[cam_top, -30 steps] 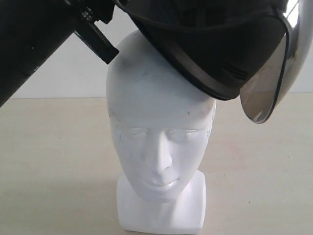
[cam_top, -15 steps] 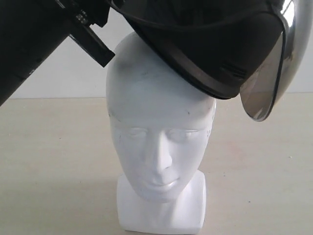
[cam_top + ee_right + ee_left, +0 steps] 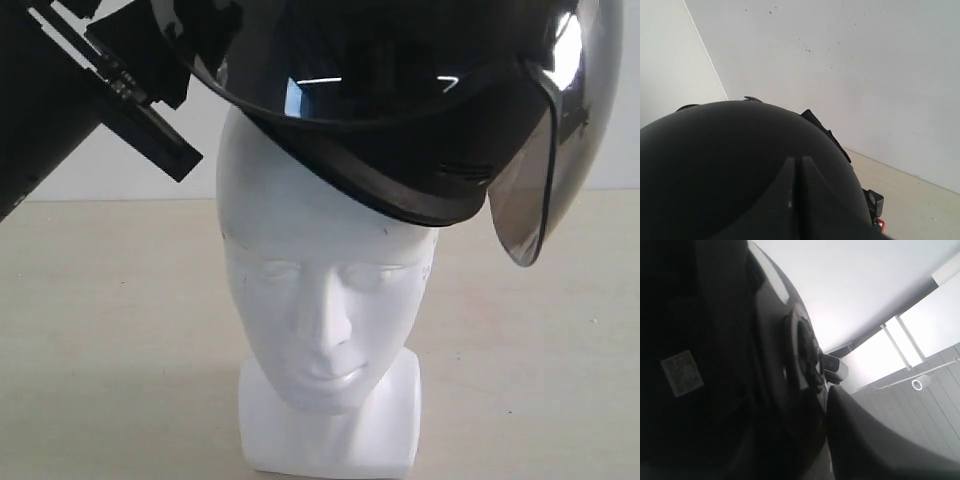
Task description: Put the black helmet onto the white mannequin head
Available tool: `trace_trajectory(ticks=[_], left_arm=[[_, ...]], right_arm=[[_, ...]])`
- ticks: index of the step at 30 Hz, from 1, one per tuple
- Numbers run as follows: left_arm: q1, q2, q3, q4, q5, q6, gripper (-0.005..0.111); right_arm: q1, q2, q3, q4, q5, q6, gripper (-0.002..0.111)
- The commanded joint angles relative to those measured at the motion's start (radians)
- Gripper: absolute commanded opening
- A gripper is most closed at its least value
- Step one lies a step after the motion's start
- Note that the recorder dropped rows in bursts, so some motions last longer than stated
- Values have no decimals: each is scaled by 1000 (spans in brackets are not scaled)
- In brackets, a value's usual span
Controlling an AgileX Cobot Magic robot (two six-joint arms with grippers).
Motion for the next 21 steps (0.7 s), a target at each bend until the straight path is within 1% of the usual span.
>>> trace_trajectory(ticks=[1,6,21], left_arm=[[7,-45,22,-71,-85,73,4],[7,-47,51,-68,-85,77,4],[7,-47,118,-97,-85,106,4]], right_arm=[[54,10,49,-27,35,22,0],[54,19,108,-22,9,22,0],[54,39,107,-19,14,22,0]])
